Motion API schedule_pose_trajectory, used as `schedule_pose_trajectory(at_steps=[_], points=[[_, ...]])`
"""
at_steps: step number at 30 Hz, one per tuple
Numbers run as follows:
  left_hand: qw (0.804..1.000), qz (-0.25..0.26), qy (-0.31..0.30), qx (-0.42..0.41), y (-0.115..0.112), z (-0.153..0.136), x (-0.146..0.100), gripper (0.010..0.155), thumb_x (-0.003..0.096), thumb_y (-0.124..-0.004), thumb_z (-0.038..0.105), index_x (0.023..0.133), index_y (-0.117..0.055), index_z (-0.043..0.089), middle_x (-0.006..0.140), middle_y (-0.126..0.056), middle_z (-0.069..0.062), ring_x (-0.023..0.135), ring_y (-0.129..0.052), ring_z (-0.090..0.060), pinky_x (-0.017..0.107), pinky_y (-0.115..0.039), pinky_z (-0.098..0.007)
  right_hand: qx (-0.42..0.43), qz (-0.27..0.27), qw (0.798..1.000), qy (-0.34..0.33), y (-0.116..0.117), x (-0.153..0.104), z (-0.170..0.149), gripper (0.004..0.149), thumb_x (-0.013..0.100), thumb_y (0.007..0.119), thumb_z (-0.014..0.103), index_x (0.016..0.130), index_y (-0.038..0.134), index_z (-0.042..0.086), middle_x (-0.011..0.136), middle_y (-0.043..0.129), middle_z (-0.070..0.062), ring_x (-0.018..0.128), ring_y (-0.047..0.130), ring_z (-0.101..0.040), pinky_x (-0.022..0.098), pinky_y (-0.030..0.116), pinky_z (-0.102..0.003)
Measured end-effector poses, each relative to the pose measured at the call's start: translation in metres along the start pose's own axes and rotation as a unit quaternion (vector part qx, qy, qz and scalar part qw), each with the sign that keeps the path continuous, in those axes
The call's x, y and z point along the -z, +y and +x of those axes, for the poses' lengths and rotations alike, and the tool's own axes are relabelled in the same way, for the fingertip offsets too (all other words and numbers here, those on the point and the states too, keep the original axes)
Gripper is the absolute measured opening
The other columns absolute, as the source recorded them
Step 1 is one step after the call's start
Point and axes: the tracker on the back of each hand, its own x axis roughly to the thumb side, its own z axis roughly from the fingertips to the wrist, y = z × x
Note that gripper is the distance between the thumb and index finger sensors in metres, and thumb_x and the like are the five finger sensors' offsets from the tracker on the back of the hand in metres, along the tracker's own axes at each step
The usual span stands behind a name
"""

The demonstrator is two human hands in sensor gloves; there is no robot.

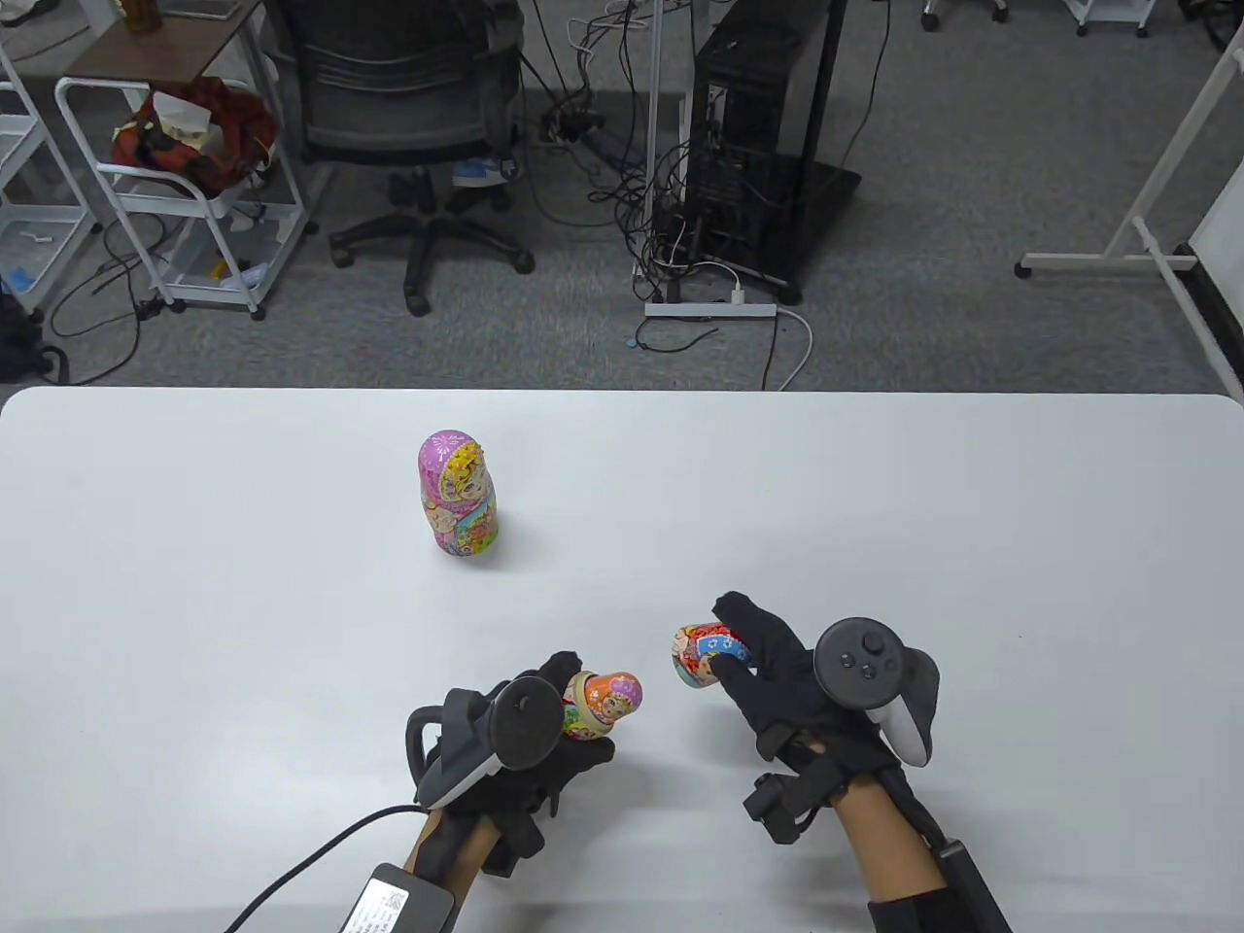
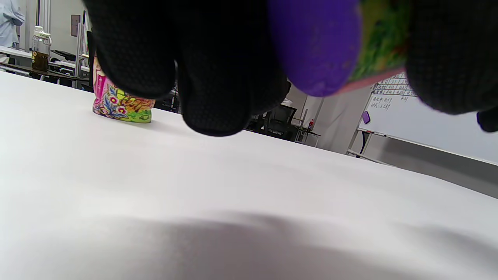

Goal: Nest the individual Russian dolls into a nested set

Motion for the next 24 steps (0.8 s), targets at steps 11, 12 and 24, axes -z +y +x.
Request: schedule_pose_trajectory(at_steps=[11, 12, 24], points=[[1.0, 0.011, -0.016, 0.004, 0.003, 0.007, -0.002, 0.094, 0.0303, -0.084, 0.075, 0.104, -0.052, 0.028, 0.091, -0.086, -0.002, 0.071, -0.1, -0.016, 0.059, -0.083, -0.046, 0.018, 0.065, 0.996, -0.054, 0.032, -0.003, 0.024, 0.06, 0.05, 0.073, 0.047, 0.102, 0.046, 0.032, 0.107, 0.06, -0.014, 0.087, 0.084, -0.031, 0.063, 0.074, -0.047], [1.0, 0.012, -0.017, 0.005, 0.003, 0.008, -0.002, 0.094, 0.0302, -0.084, 0.075, 0.104, -0.052, 0.028, 0.091, -0.086, -0.002, 0.071, -0.1, -0.016, 0.059, -0.083, -0.046, 0.016, 0.069, 0.996, -0.054, 0.033, -0.003, 0.024, 0.06, 0.05, 0.073, 0.047, 0.102, 0.046, 0.032, 0.107, 0.059, -0.014, 0.087, 0.084, -0.031, 0.063, 0.074, -0.047], [1.0, 0.017, -0.023, 0.006, 0.002, 0.008, -0.001, 0.094, 0.0301, -0.084, 0.075, 0.104, -0.052, 0.028, 0.091, -0.087, -0.002, 0.07, -0.1, -0.016, 0.059, -0.083, -0.046, 0.013, 0.076, 0.995, -0.056, 0.038, -0.004, 0.026, 0.061, 0.051, 0.073, 0.046, 0.102, 0.044, 0.03, 0.108, 0.056, -0.013, 0.088, 0.083, -0.032, 0.065, 0.074, -0.047]])
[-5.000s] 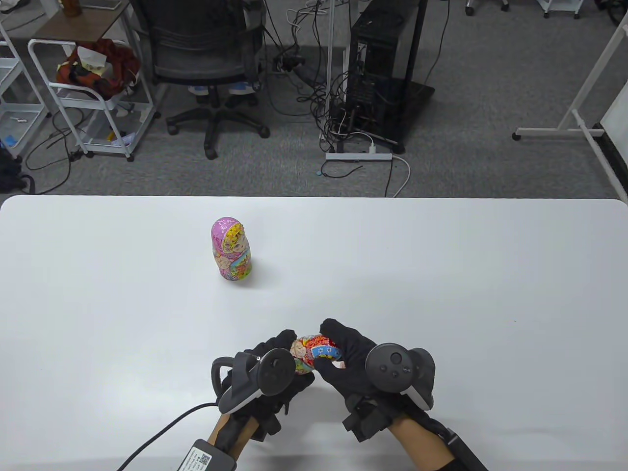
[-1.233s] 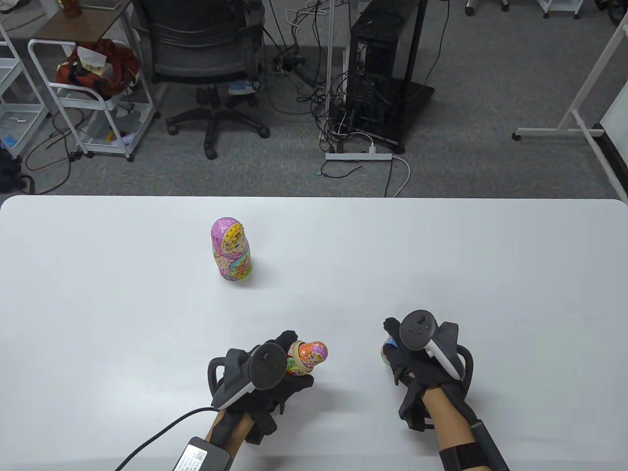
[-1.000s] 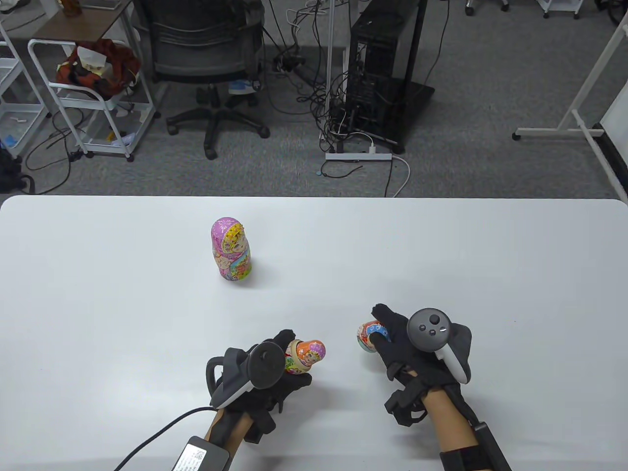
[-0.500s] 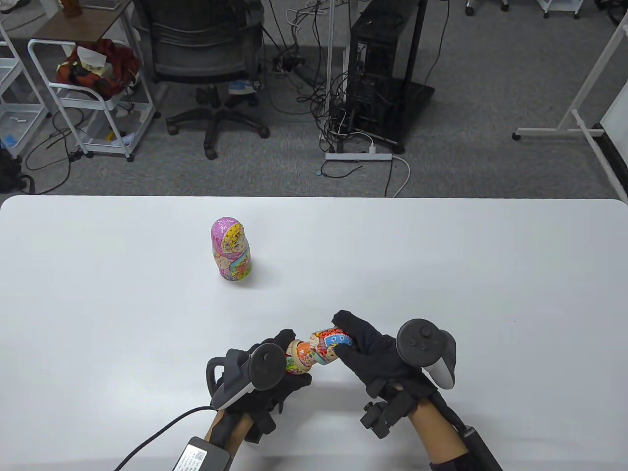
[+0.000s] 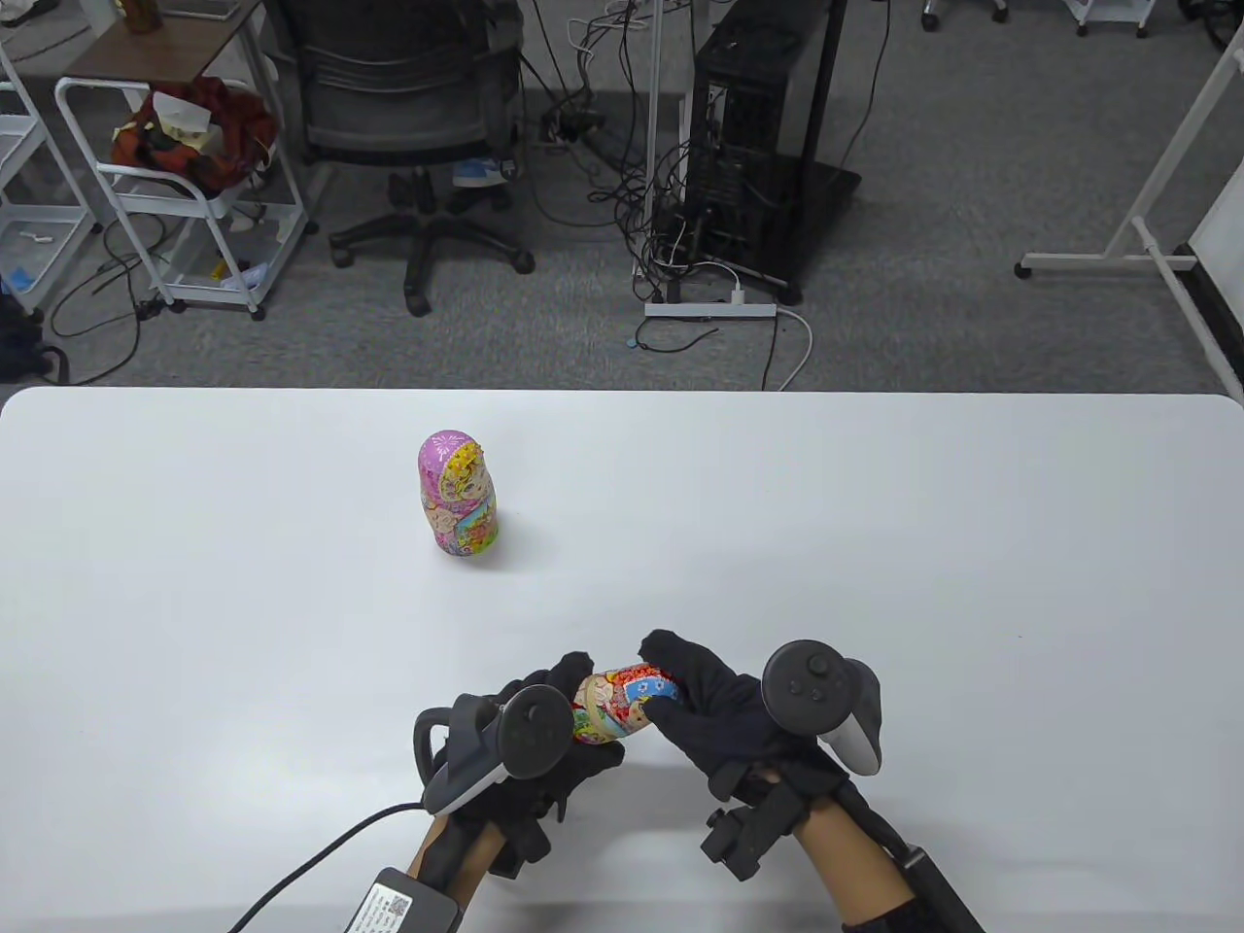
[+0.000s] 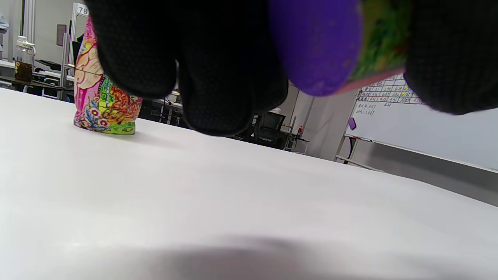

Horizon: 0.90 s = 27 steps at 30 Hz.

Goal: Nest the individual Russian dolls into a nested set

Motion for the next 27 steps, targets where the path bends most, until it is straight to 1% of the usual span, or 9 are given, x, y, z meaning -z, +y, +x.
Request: schedule_pose_trajectory(at_steps=[10, 19, 22, 24, 27], points=[[1.0, -0.011, -0.014, -0.009, -0.003, 0.001, 0.0, 0.094, 0.0297, -0.085, 0.074, 0.104, -0.052, 0.029, 0.089, -0.088, -0.002, 0.068, -0.1, -0.014, 0.059, -0.084, -0.045, -0.005, 0.016, 1.0, -0.013, 0.0, 0.0, 0.001, 0.059, 0.05, 0.075, 0.043, 0.101, 0.047, 0.031, 0.108, 0.057, -0.013, 0.089, 0.082, -0.033, 0.066, 0.073, -0.048], [0.999, -0.027, -0.018, -0.017, -0.005, 0.0, 0.001, 0.094, 0.0293, -0.086, 0.073, 0.105, -0.053, 0.027, 0.086, -0.09, -0.003, 0.064, -0.101, -0.014, 0.058, -0.085, -0.045, -0.016, 0.014, 1.0, -0.008, 0.004, 0.0, 0.001, 0.06, 0.049, 0.076, 0.045, 0.101, 0.048, 0.031, 0.107, 0.059, -0.013, 0.088, 0.083, -0.032, 0.065, 0.073, -0.048], [0.999, -0.039, -0.023, -0.007, -0.008, 0.001, 0.002, 0.095, 0.0291, -0.087, 0.072, 0.105, -0.053, 0.027, 0.086, -0.09, -0.004, 0.064, -0.101, -0.015, 0.058, -0.084, -0.045, -0.037, 0.028, 0.999, 0.002, 0.006, 0.001, -0.002, 0.063, 0.048, 0.076, 0.046, 0.102, 0.047, 0.031, 0.106, 0.061, -0.012, 0.086, 0.086, -0.03, 0.065, 0.074, -0.047], [0.999, -0.042, -0.026, 0.0, -0.01, 0.0, 0.002, 0.095, 0.0288, -0.088, 0.071, 0.105, -0.053, 0.027, 0.086, -0.09, -0.004, 0.064, -0.101, -0.015, 0.058, -0.084, -0.045, -0.044, 0.026, 0.999, 0.007, 0.007, 0.002, -0.004, 0.064, 0.047, 0.078, 0.047, 0.102, 0.049, 0.031, 0.104, 0.065, -0.012, 0.083, 0.09, -0.028, 0.064, 0.076, -0.047], [0.998, -0.056, -0.032, 0.001, -0.012, 0.0, 0.003, 0.095, 0.0291, -0.088, 0.07, 0.106, -0.052, 0.027, 0.086, -0.09, -0.005, 0.063, -0.101, -0.015, 0.058, -0.084, -0.046, -0.073, 0.031, 0.997, 0.017, 0.007, 0.002, -0.006, 0.067, 0.044, 0.078, 0.051, 0.102, 0.05, 0.03, 0.1, 0.072, -0.012, 0.078, 0.095, -0.027, 0.062, 0.078, -0.046]])
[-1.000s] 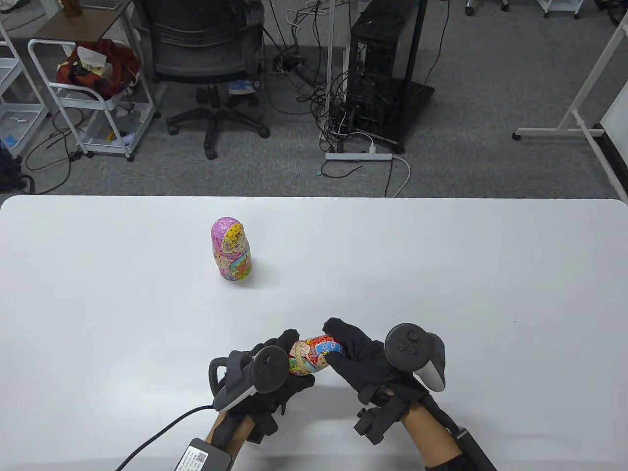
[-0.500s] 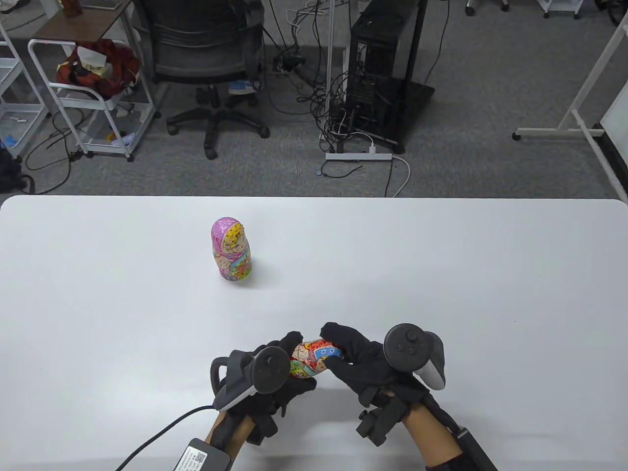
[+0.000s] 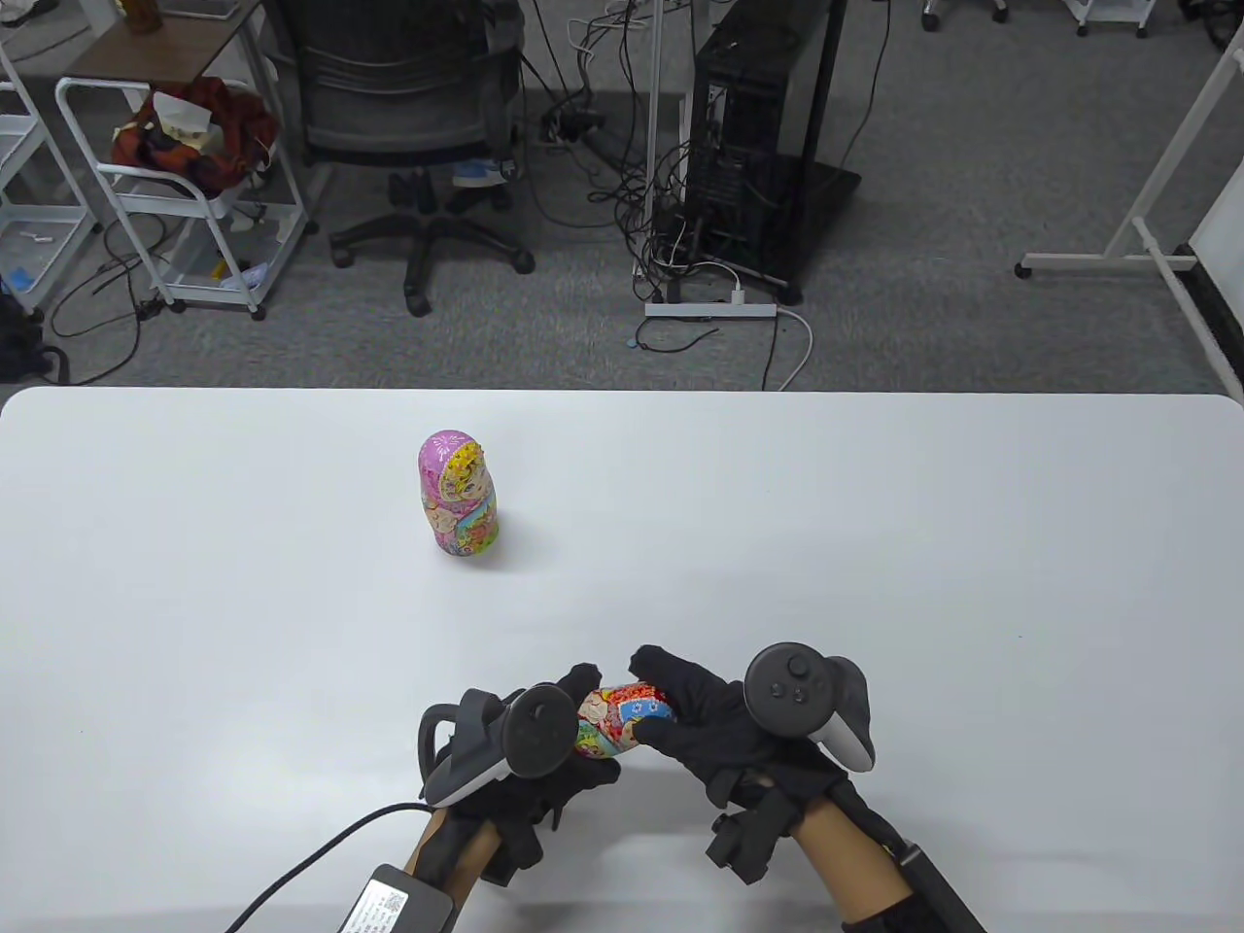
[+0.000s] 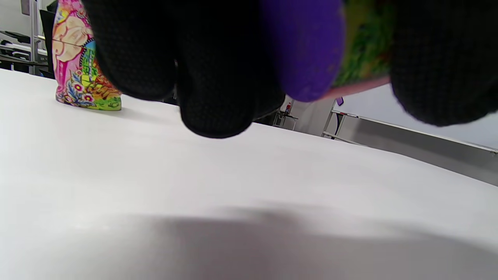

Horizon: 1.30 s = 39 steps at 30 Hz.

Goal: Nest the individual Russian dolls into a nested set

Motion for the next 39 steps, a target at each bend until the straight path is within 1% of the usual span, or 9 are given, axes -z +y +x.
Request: schedule_pose_trajectory(at_steps=[5, 8, 11, 13, 18, 24, 27, 31, 39], points=[[1.0, -0.01, -0.002, 0.002, -0.006, 0.004, 0.001, 0.095, 0.0297, -0.087, 0.071, 0.106, -0.051, 0.026, 0.087, -0.09, -0.004, 0.064, -0.101, -0.015, 0.058, -0.084, -0.045, -0.021, -0.017, 0.999, 0.027, 0.007, 0.0, -0.005, 0.07, 0.044, 0.073, 0.059, 0.102, 0.049, 0.029, 0.093, 0.078, -0.012, 0.069, 0.097, -0.027, 0.056, 0.079, -0.047], [1.0, -0.007, 0.003, 0.0, -0.009, 0.007, 0.002, 0.096, 0.0307, -0.083, 0.072, 0.106, -0.05, 0.023, 0.087, -0.09, -0.004, 0.064, -0.101, -0.015, 0.058, -0.085, -0.045, -0.02, -0.054, 0.996, 0.065, 0.018, 0.0, -0.009, 0.079, 0.042, 0.066, 0.067, 0.104, 0.035, 0.028, 0.09, 0.076, -0.009, 0.067, 0.095, -0.026, 0.055, 0.078, -0.047], [1.0, -0.008, 0.01, -0.001, -0.01, 0.007, 0.002, 0.097, 0.0324, -0.08, 0.073, 0.106, -0.046, 0.02, 0.09, -0.087, -0.003, 0.068, -0.1, -0.014, 0.059, -0.084, -0.045, 0.073, -0.026, 0.995, 0.057, 0.023, 0.002, -0.011, 0.084, 0.045, 0.071, 0.06, 0.103, 0.019, 0.03, 0.101, 0.059, -0.01, 0.084, 0.084, -0.031, 0.063, 0.071, -0.05], [1.0, -0.009, 0.007, -0.023, -0.011, 0.006, 0.002, 0.098, 0.0329, -0.078, 0.073, 0.107, -0.044, 0.019, 0.092, -0.085, -0.003, 0.071, -0.099, -0.016, 0.06, -0.083, -0.045, 0.122, -0.044, 0.99, 0.053, 0.02, 0.002, -0.011, 0.078, 0.046, 0.078, 0.053, 0.103, 0.028, 0.033, 0.102, 0.059, -0.012, 0.083, 0.083, -0.035, 0.063, 0.07, -0.051], [0.999, -0.012, 0.011, -0.039, -0.01, 0.001, 0.003, 0.099, 0.037, -0.074, 0.071, 0.11, -0.029, 0.021, 0.113, -0.057, -0.009, 0.101, -0.073, -0.029, 0.072, -0.066, -0.056, -0.009, -0.135, 0.988, 0.072, -0.01, -0.003, -0.006, 0.07, 0.045, 0.079, 0.053, 0.101, 0.04, 0.038, 0.099, 0.065, -0.011, 0.078, 0.089, -0.033, 0.06, 0.075, -0.048], [0.996, 0.026, 0.047, 0.078, -0.006, -0.011, 0.002, 0.101, 0.0377, -0.071, 0.072, 0.111, -0.023, 0.022, 0.118, -0.024, -0.017, 0.109, -0.037, -0.041, 0.074, -0.038, -0.069, -0.162, -0.219, 0.943, 0.194, -0.051, -0.015, -0.032, 0.07, 0.046, 0.08, 0.05, 0.101, 0.039, 0.038, 0.105, 0.057, -0.009, 0.083, 0.083, -0.036, 0.064, 0.069, -0.051], [0.992, 0.024, 0.068, 0.104, -0.006, -0.015, 0.003, 0.102, 0.0379, -0.07, 0.074, 0.111, -0.02, 0.023, 0.117, -0.016, -0.017, 0.109, -0.027, -0.042, 0.073, -0.029, -0.071, -0.217, -0.23, 0.914, 0.255, -0.058, -0.017, -0.051, 0.071, 0.046, 0.081, 0.047, 0.102, 0.038, 0.039, 0.107, 0.053, -0.008, 0.086, 0.079, -0.037, 0.065, 0.067, -0.052], [0.992, 0.017, 0.08, 0.095, -0.008, -0.02, 0.004, 0.102, 0.0379, -0.07, 0.074, 0.111, -0.02, 0.024, 0.117, -0.017, -0.017, 0.109, -0.027, -0.043, 0.072, -0.027, -0.072, -0.29, -0.214, 0.882, 0.303, -0.057, -0.016, -0.066, 0.071, 0.047, 0.081, 0.046, 0.102, 0.036, 0.041, 0.109, 0.048, -0.006, 0.088, 0.077, -0.036, 0.066, 0.066, -0.051], [0.993, 0.011, 0.084, 0.086, -0.008, -0.021, 0.004, 0.101, 0.0381, -0.069, 0.073, 0.111, -0.02, 0.024, 0.117, -0.02, -0.017, 0.108, -0.032, -0.042, 0.072, -0.028, -0.072, -0.327, -0.189, 0.867, 0.325, -0.054, -0.013, -0.07, 0.067, 0.047, 0.079, 0.05, 0.101, 0.04, 0.044, 0.112, 0.044, -0.005, 0.092, 0.073, -0.033, 0.068, 0.064, -0.052]])
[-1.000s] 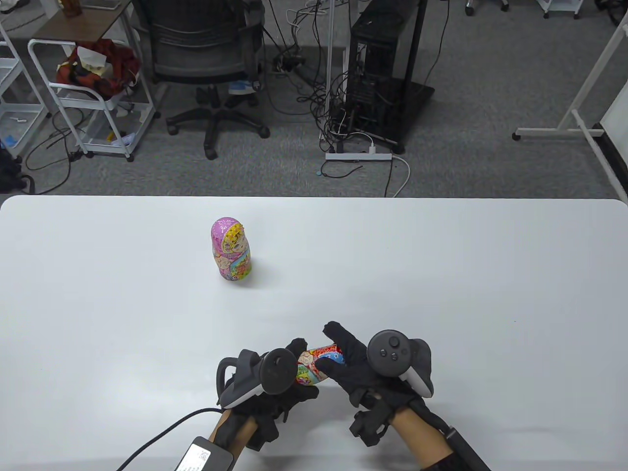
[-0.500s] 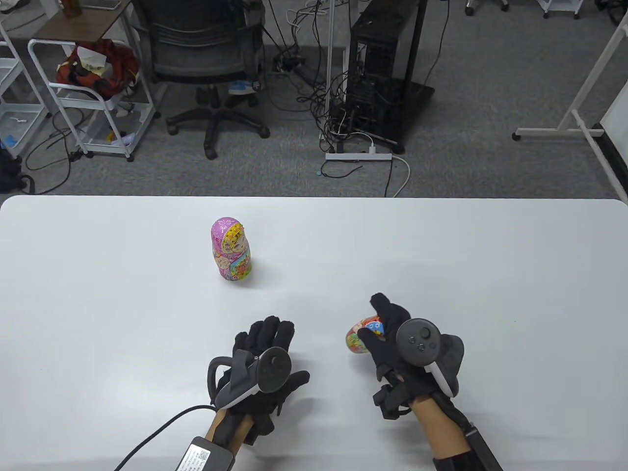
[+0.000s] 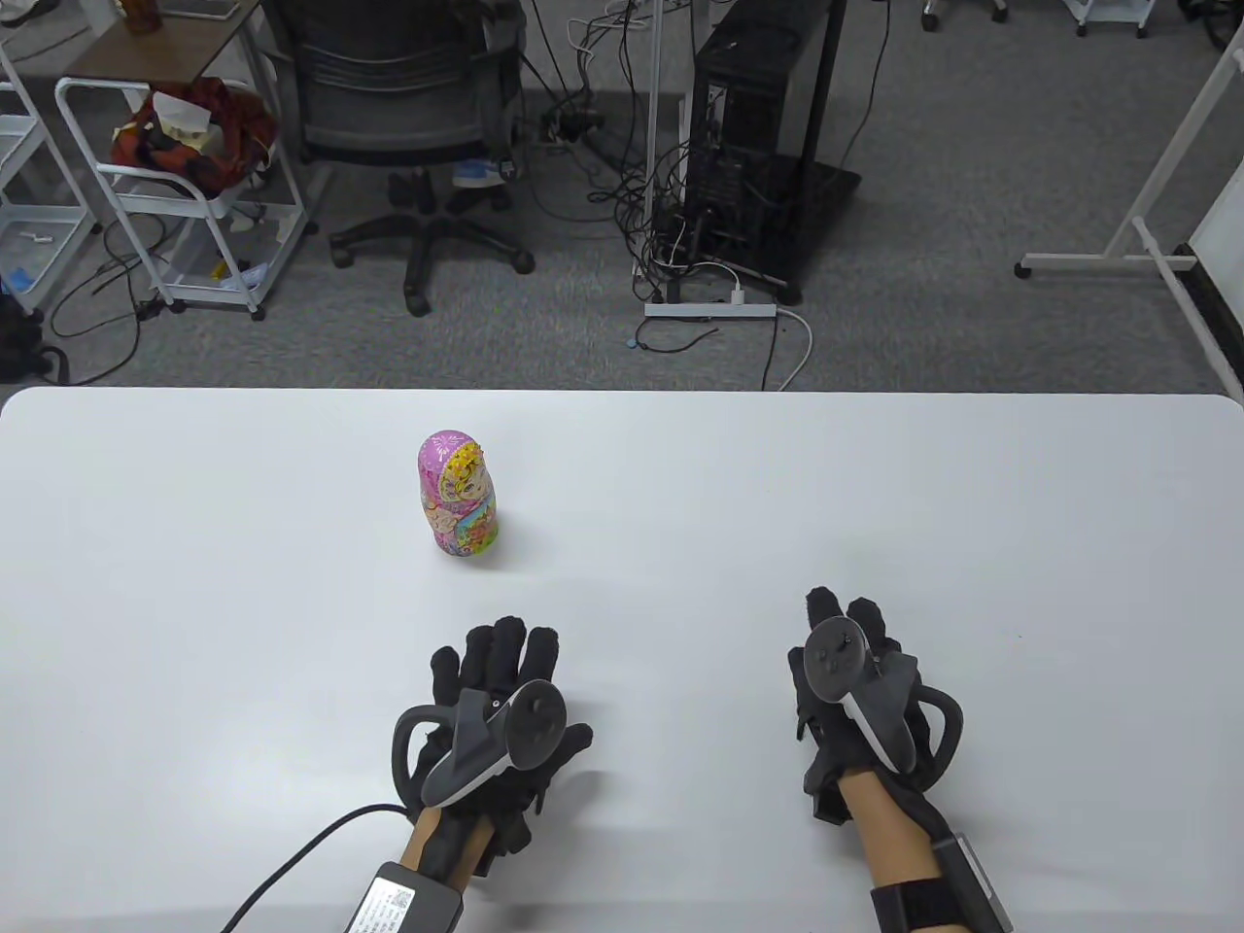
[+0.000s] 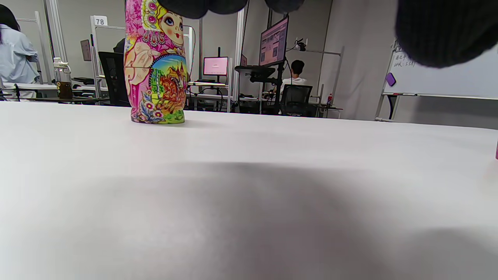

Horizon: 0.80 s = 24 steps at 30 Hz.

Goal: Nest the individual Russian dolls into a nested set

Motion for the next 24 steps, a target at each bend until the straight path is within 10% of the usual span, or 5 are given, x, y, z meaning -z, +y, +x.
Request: schedule_pose_trajectory(at_steps=[13, 20, 24], points=[[0.988, 0.043, 0.096, -0.11, 0.03, -0.041, 0.018, 0.098, 0.0408, -0.069, 0.071, 0.111, -0.021, 0.023, 0.118, -0.021, -0.017, 0.108, -0.033, -0.042, 0.073, -0.031, -0.071, 0.057, -0.052, 0.991, -0.113, -0.03, -0.023, 0.03, 0.072, 0.046, 0.073, 0.06, 0.104, 0.033, 0.043, 0.117, 0.029, -0.004, 0.108, 0.037, -0.038, 0.076, 0.041, -0.063], [0.965, 0.051, 0.195, -0.17, 0.087, -0.099, 0.082, 0.101, 0.041, -0.069, 0.072, 0.111, -0.017, 0.021, 0.117, -0.018, -0.018, 0.109, -0.029, -0.043, 0.074, -0.033, -0.07, 0.021, -0.016, 0.968, -0.248, -0.028, -0.056, 0.075, 0.082, 0.041, 0.074, 0.068, 0.105, 0.027, 0.044, 0.118, 0.023, -0.005, 0.11, 0.03, -0.042, 0.076, 0.039, -0.064], [0.944, 0.037, 0.253, -0.209, 0.091, -0.126, 0.124, 0.101, 0.0428, -0.066, 0.074, 0.111, -0.012, 0.023, 0.117, -0.014, -0.017, 0.11, -0.026, -0.042, 0.076, -0.033, -0.068, -0.016, 0.099, 0.958, -0.268, -0.008, -0.054, 0.087, 0.082, 0.043, 0.071, 0.071, 0.107, 0.028, 0.041, 0.119, 0.028, -0.009, 0.108, 0.033, -0.048, 0.075, 0.043, -0.065]])
